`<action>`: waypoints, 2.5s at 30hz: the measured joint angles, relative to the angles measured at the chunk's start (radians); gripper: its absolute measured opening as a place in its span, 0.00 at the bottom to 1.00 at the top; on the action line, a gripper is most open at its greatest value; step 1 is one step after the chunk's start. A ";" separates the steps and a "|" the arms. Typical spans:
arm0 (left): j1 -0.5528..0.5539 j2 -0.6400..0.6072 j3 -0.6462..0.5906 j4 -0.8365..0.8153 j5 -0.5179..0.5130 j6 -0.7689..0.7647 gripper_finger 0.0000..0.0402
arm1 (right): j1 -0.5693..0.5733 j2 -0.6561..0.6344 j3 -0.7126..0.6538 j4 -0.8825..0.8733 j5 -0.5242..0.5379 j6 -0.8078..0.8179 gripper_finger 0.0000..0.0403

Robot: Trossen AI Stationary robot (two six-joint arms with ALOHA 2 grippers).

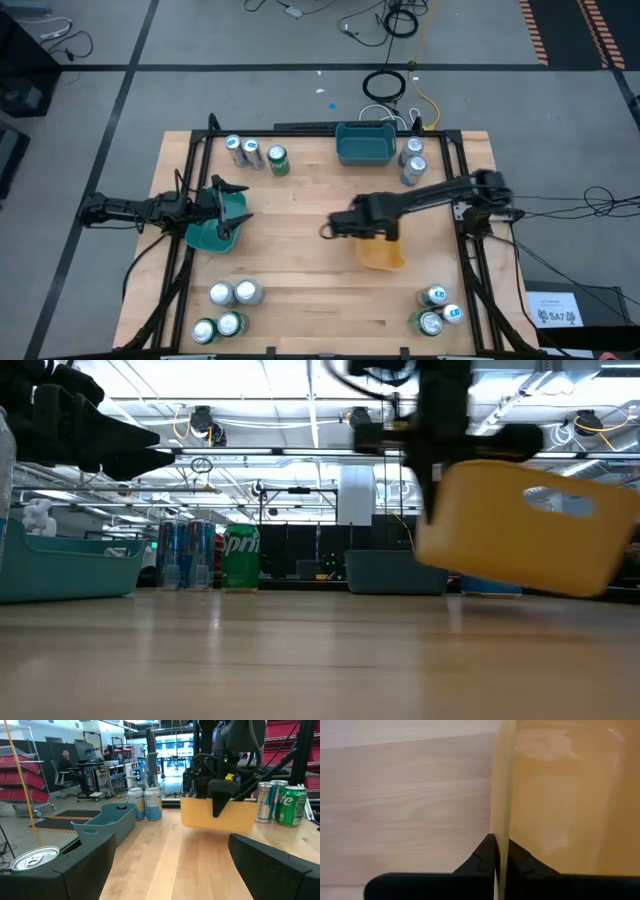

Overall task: Sort soda cans
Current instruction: Move the yellow bin to the center of the table, then move the dark blue bin to the right side of the center yellow bin

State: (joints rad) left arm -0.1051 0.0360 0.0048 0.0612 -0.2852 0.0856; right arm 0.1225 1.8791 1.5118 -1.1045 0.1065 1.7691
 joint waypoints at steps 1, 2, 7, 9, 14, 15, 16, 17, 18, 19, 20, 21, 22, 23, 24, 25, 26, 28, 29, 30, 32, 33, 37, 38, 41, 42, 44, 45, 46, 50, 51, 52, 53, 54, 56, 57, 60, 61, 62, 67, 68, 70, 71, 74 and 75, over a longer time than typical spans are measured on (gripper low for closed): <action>0.000 0.000 0.000 0.000 0.000 0.000 0.98 | -0.009 0.035 0.043 -0.001 0.000 -0.025 0.00; 0.000 0.000 0.000 0.000 0.000 0.000 0.98 | -0.018 0.069 0.084 -0.001 0.000 -0.049 0.00; 0.000 0.000 0.000 0.000 0.000 0.000 0.98 | -0.056 0.230 0.292 -0.002 0.000 -0.174 0.00; 0.000 0.000 0.000 0.000 0.000 0.000 0.98 | -0.070 0.286 0.370 -0.002 0.000 -0.213 0.00; 0.000 0.000 0.000 0.000 0.000 0.000 0.98 | -0.100 0.404 0.513 -0.009 -0.009 -0.288 0.00; 0.000 0.000 0.000 0.000 0.000 0.000 0.98 | -0.104 0.418 0.528 -0.014 -0.014 -0.292 0.00; 0.000 0.000 0.000 0.000 0.000 0.000 0.98 | -0.109 0.429 0.538 -0.020 -0.025 -0.293 0.00; 0.000 0.000 0.000 0.000 0.000 0.000 0.98 | -0.112 0.434 0.542 -0.028 -0.031 -0.291 0.00; 0.000 0.000 0.000 0.000 0.000 0.000 0.98 | -0.114 0.439 0.543 -0.042 -0.031 -0.287 0.00; 0.000 0.000 0.000 0.000 0.000 0.000 0.98 | -0.116 0.442 0.544 -0.066 -0.033 -0.275 0.00; 0.000 0.000 0.000 0.000 0.000 0.000 0.98 | -0.117 0.444 0.543 -0.091 -0.034 -0.262 0.00; 0.000 0.000 0.000 0.001 0.000 0.000 0.98 | -0.117 0.445 0.542 -0.112 -0.034 -0.250 0.00; 0.000 0.000 0.000 0.000 0.000 0.000 0.98 | -0.116 0.445 0.542 -0.128 -0.034 -0.238 0.00; 0.000 0.000 0.000 0.000 0.000 0.000 0.98 | -0.116 0.444 0.542 -0.138 -0.034 -0.229 0.00; 0.000 0.000 0.000 0.000 0.000 0.000 0.98 | -0.116 0.442 0.542 -0.147 -0.033 -0.224 0.00; 0.000 0.000 0.000 0.000 0.000 0.000 0.98 | -0.116 0.442 0.542 -0.151 -0.033 -0.220 0.00; 0.000 0.000 0.000 0.000 0.000 0.000 0.98 | -0.116 0.442 0.542 -0.150 -0.034 -0.215 0.00; 0.000 0.000 0.000 0.000 0.000 0.000 0.98 | -0.116 0.442 0.542 -0.146 -0.042 -0.201 0.00; 0.000 0.000 0.000 0.000 0.000 0.000 0.98 | -0.116 0.442 0.542 -0.146 -0.051 -0.196 0.00; 0.000 0.000 0.000 0.000 0.000 0.000 0.98 | -0.116 0.442 0.542 -0.144 -0.053 -0.188 0.00; 0.000 0.000 0.000 0.000 0.000 0.000 0.98 | -0.116 0.442 0.542 -0.140 -0.051 -0.184 0.02; 0.000 0.000 0.000 0.000 0.000 0.000 0.98 | -0.116 0.442 0.542 -0.139 -0.049 -0.187 0.02; 0.000 0.000 0.000 0.000 0.000 0.000 0.98 | -0.115 0.440 0.542 -0.131 -0.055 -0.203 0.05; 0.000 0.000 0.000 0.000 0.000 0.000 0.98 | -0.115 0.440 0.542 -0.126 -0.057 -0.211 0.06; 0.000 0.000 0.000 0.000 0.000 0.000 0.98 | -0.114 0.440 0.542 -0.113 -0.060 -0.226 0.09; 0.000 0.000 0.000 0.000 0.000 0.000 0.98 | -0.114 0.440 0.542 -0.110 -0.060 -0.228 0.09; 0.000 0.000 0.000 0.000 0.000 0.000 0.98 | -0.114 0.440 0.542 -0.110 -0.063 -0.229 0.12; 0.000 0.000 0.000 0.000 0.000 0.000 0.98 | -0.114 0.440 0.542 -0.110 -0.069 -0.229 0.13; 0.000 0.000 0.000 0.000 0.000 0.000 0.98 | -0.114 0.440 0.542 -0.109 -0.078 -0.232 0.14; 0.000 0.000 0.000 0.000 0.000 0.000 0.98 | -0.114 0.436 0.542 -0.100 -0.082 -0.245 0.19; 0.000 0.000 0.000 0.000 0.000 0.000 0.98 | -0.114 0.433 0.542 -0.100 -0.082 -0.248 0.20; 0.000 0.000 0.000 0.000 0.000 0.000 0.98 | -0.114 0.428 0.542 -0.100 -0.082 -0.252 0.21; 0.000 0.000 0.000 0.000 0.000 0.000 0.98 | -0.114 0.421 0.542 -0.102 -0.082 -0.259 0.23; 0.000 0.000 0.000 0.000 0.000 0.000 0.98 | -0.114 0.418 0.542 -0.101 -0.082 -0.264 0.24; 0.000 0.000 0.000 0.000 0.000 0.000 0.98 | -0.114 0.399 0.541 -0.107 -0.081 -0.267 0.26; 0.000 0.000 0.000 0.000 0.000 0.000 0.98 | -0.114 0.394 0.541 -0.110 -0.079 -0.268 0.27; 0.000 0.000 0.000 0.001 0.000 0.000 0.98 | -0.114 0.355 0.541 -0.130 -0.078 -0.306 0.30; 0.000 0.000 0.000 0.000 0.000 0.000 0.98 | -0.116 0.336 0.541 -0.138 -0.079 -0.335 0.31; 0.000 0.001 0.000 0.000 0.000 0.000 0.98 | -0.117 0.326 0.541 -0.147 -0.079 -0.371 0.31; 0.000 0.001 0.000 0.001 0.000 0.000 0.98 | -0.123 0.259 0.541 -0.171 -0.080 -0.686 0.32; 0.000 0.001 0.000 0.001 0.000 0.000 0.98 | -0.126 0.249 0.541 -0.174 -0.073 -0.753 0.31; 0.000 0.001 0.000 0.001 0.000 0.000 0.98 | -0.134 0.229 0.542 -0.172 -0.039 -0.866 0.31; 0.000 0.001 0.000 0.001 0.000 0.000 0.98 | -0.139 0.221 0.542 -0.174 -0.026 -0.909 0.30; 0.000 0.001 0.000 0.001 0.000 0.000 0.98 | -0.151 0.204 0.542 -0.175 -0.014 -1.034 0.30; 0.000 0.001 0.000 0.001 0.000 0.000 0.98 | -0.151 0.199 0.542 -0.174 -0.012 -1.063 0.30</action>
State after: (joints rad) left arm -0.1052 0.0368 0.0051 0.0620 -0.2852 0.0856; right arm -0.0288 2.0784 2.0537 -1.2781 0.0948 0.7058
